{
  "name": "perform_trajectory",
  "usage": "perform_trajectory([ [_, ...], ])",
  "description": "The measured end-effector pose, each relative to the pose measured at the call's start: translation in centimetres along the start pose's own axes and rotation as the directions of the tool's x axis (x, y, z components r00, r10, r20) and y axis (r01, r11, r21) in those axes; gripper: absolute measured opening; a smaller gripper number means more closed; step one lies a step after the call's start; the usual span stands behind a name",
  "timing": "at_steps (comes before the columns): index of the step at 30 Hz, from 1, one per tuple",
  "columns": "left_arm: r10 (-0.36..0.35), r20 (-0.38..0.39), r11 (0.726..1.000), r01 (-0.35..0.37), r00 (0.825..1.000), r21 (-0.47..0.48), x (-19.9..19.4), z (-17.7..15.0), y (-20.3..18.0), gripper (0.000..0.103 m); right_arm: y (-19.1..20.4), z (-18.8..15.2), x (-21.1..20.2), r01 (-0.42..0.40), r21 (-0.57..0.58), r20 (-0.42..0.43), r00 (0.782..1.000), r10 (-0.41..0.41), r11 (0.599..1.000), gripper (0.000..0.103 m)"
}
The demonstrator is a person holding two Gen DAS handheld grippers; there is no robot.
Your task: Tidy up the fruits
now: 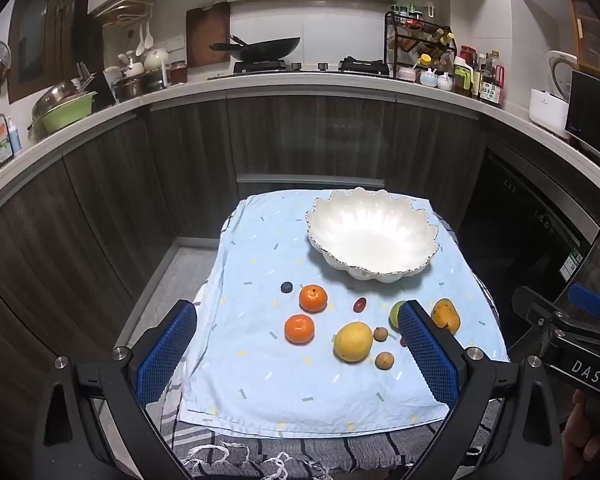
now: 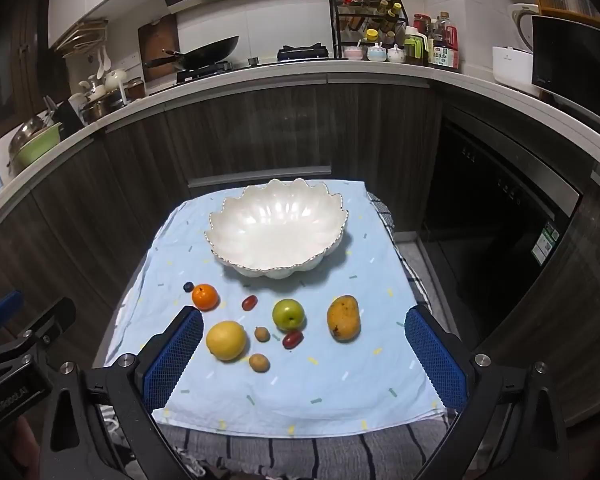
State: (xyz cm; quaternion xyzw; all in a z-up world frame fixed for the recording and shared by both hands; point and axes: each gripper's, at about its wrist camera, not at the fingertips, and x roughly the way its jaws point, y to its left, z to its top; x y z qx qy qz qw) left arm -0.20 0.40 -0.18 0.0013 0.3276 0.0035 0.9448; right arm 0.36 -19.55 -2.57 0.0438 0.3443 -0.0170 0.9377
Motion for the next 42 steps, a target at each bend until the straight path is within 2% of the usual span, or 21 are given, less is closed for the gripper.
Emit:
perform_trajectory([
  [42, -0.001, -0.007, 1.000, 0.001, 1.000, -0.007, 0.15, -0.31, 0.02, 0.102, -0.21, 0.09, 0.01, -0.002, 0.004, -0.005, 1.000, 0.002, 1.000, 0.102],
])
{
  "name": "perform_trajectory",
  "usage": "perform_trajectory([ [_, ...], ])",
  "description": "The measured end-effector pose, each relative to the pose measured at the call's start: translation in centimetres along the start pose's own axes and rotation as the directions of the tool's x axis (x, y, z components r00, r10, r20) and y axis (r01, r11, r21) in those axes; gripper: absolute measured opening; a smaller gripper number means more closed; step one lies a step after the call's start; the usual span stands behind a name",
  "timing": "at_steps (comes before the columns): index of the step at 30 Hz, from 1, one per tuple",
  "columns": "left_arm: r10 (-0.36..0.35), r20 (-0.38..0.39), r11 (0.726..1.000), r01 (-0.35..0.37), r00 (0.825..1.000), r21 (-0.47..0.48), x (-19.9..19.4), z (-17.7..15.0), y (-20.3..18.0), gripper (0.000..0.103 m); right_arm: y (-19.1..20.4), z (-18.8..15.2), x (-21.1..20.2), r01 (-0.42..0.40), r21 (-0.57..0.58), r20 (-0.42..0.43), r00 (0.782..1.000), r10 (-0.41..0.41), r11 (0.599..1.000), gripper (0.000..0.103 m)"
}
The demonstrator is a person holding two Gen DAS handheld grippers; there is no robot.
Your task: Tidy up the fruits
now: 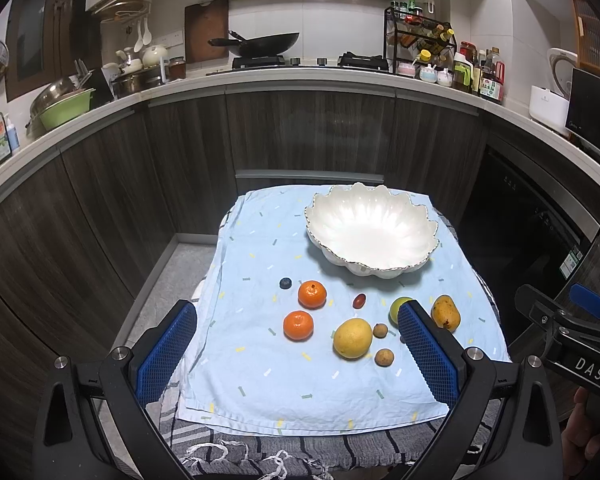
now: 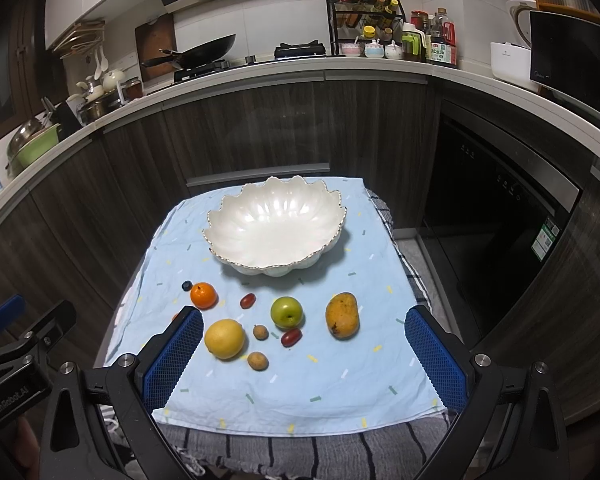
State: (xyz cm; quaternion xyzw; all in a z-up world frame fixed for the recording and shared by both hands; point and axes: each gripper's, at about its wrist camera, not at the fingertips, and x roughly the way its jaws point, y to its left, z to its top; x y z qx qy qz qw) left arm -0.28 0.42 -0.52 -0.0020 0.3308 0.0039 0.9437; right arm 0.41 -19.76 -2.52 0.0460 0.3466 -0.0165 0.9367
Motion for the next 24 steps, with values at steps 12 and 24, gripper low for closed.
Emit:
perform_trajectory([
  [12, 0.000, -0.004, 1.000, 0.000, 1.000, 0.004, 0.4, -0.4, -0.2, 0.102, -0.3, 0.0, 0.2, 0.002, 0.000, -0.005, 1.000, -0.002, 1.000, 0.102],
  [24, 0.000, -0.015, 1.000, 0.000, 1.000, 0.007, 1.0, -0.6, -0.1, 0.102, -1.1, -0.3, 1.0, 0.005, 0.003, -0.010, 1.000, -0.005, 1.000, 0.102],
])
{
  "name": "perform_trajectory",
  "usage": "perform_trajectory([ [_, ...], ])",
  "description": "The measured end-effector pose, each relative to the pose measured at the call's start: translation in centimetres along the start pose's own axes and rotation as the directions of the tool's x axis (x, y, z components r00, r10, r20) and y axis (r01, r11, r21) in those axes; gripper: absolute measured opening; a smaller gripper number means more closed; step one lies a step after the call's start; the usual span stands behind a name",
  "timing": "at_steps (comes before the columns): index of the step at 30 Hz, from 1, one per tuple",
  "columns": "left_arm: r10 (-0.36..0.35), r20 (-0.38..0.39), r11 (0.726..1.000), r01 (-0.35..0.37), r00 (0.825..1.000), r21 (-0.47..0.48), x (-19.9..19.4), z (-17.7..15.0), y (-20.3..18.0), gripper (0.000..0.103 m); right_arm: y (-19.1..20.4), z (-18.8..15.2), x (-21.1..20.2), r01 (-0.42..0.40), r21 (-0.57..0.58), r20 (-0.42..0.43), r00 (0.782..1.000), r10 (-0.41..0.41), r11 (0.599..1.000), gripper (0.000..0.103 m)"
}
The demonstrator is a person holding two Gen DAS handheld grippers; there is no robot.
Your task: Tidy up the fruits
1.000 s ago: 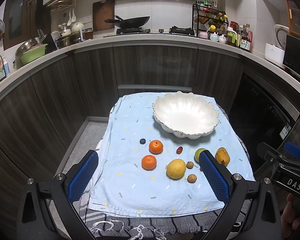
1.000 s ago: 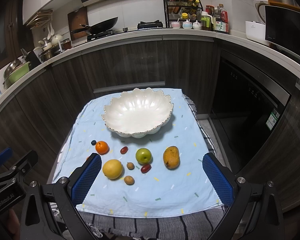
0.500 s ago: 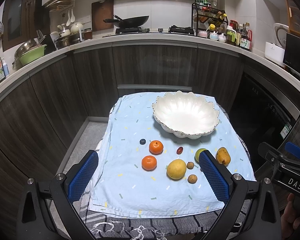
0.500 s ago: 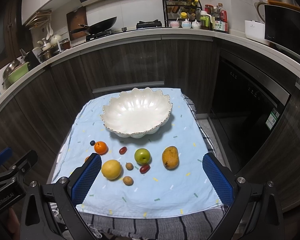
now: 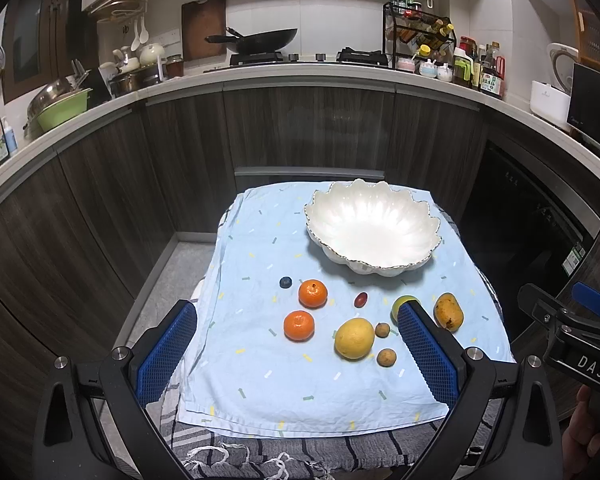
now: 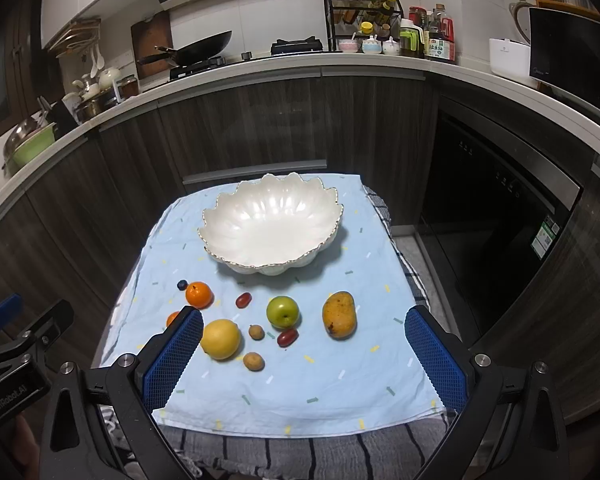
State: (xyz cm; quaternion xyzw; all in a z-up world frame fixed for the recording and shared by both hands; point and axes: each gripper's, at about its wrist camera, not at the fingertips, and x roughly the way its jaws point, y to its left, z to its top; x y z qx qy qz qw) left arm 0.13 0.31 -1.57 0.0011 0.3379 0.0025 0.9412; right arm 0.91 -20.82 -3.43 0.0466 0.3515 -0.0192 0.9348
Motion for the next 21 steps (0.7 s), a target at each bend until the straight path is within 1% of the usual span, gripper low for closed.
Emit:
perform_trajectory([
  [15, 0.000, -0.024, 1.000, 0.001, 1.000, 0.020, 0.7, 0.6, -0.1, 0.102, 0.4, 0.4, 1.1, 0.000, -0.004, -0.022, 1.000, 0.000, 1.000, 0.102],
  [21, -0.010, -0.048, 0.999, 0.012, 0.999, 0.042, 1.7, 1.0, -0.6, 0.101, 0.3, 0.6, 1.9, 0.009, -0.012, -0.025, 1.000, -0.009, 1.000, 0.102],
])
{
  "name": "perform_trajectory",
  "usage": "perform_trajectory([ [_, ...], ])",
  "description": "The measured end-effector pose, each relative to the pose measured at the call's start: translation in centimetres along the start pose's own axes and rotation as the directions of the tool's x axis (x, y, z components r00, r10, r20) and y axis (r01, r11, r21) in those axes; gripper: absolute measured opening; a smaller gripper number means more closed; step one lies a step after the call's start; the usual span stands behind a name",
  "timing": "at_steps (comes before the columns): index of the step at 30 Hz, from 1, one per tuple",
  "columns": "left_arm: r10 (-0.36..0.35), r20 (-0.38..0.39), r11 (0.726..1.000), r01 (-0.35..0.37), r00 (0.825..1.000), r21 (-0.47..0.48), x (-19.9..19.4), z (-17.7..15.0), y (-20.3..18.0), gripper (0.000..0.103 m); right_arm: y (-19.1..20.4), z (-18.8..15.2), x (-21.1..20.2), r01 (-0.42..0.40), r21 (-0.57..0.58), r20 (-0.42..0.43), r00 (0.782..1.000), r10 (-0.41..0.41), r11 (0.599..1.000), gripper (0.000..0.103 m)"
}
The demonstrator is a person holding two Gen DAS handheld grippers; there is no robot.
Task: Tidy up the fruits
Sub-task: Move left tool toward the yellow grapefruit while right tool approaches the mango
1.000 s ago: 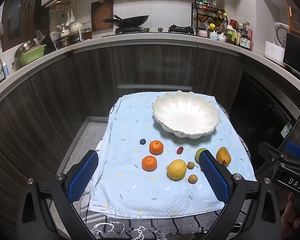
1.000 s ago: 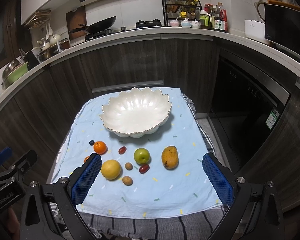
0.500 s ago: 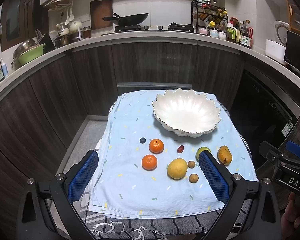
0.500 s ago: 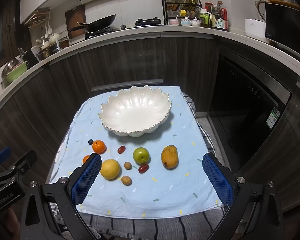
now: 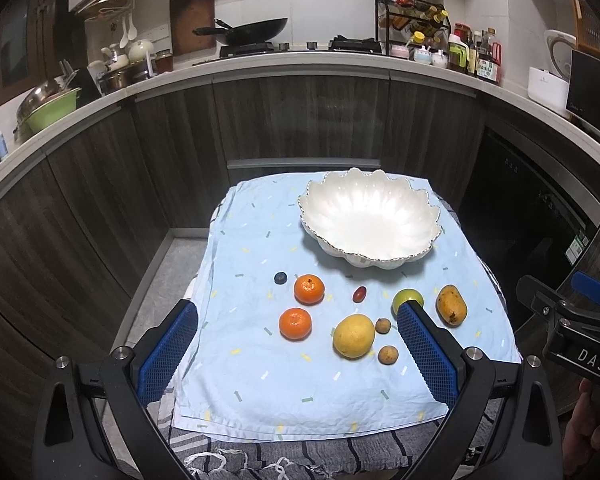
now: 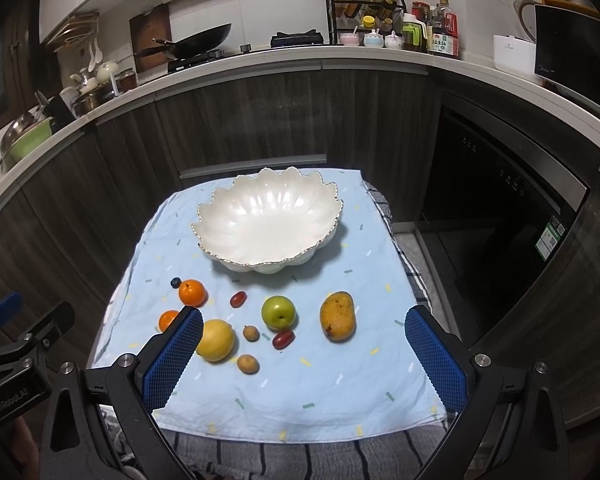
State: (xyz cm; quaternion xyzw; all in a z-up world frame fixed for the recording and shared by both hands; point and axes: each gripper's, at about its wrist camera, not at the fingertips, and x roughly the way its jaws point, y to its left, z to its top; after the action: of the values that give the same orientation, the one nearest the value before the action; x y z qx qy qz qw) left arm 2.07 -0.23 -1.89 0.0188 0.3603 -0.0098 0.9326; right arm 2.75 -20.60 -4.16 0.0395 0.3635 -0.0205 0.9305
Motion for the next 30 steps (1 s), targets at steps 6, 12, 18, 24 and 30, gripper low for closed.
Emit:
perform_trajectory([
  [6, -0.007, -0.023, 0.999, 0.008, 1.000, 0.035, 1.4, 0.3, -0.7, 0.099, -0.3, 0.1, 1.1, 0.012, -0.005, -0.012, 1.000, -0.012, 1.000, 0.102],
  [12, -0.020, -0.032, 0.996, 0.023, 0.999, 0.082, 2.8, 0.4, -1.7, 0.099, -0.7, 0.0, 2.6, 0.017, -0.001, -0.038, 0.999, -0.018, 1.000, 0.102],
  [18, -0.045, -0.043, 0.991, 0.051, 0.998, 0.127, 4.4, 0.3, -2.7, 0.098, -1.2, -0.3, 4.4, 0.031, -0.009, -0.058, 0.998, -0.031, 0.999, 0.102],
  [24, -0.063, -0.052, 0.984, 0.071, 0.997, 0.162, 6.4, 0.2, -3.6, 0.097, -1.5, -0.7, 6.3, 0.043, -0.025, -0.076, 0.996, -0.045, 0.999, 0.098],
  [30, -0.093, -0.061, 0.975, 0.103, 0.994, 0.197, 8.2, -0.4, -4.6, 0.095, -1.8, -1.2, 8.2, 0.045, -0.039, -0.098, 0.994, -0.048, 0.998, 0.094],
])
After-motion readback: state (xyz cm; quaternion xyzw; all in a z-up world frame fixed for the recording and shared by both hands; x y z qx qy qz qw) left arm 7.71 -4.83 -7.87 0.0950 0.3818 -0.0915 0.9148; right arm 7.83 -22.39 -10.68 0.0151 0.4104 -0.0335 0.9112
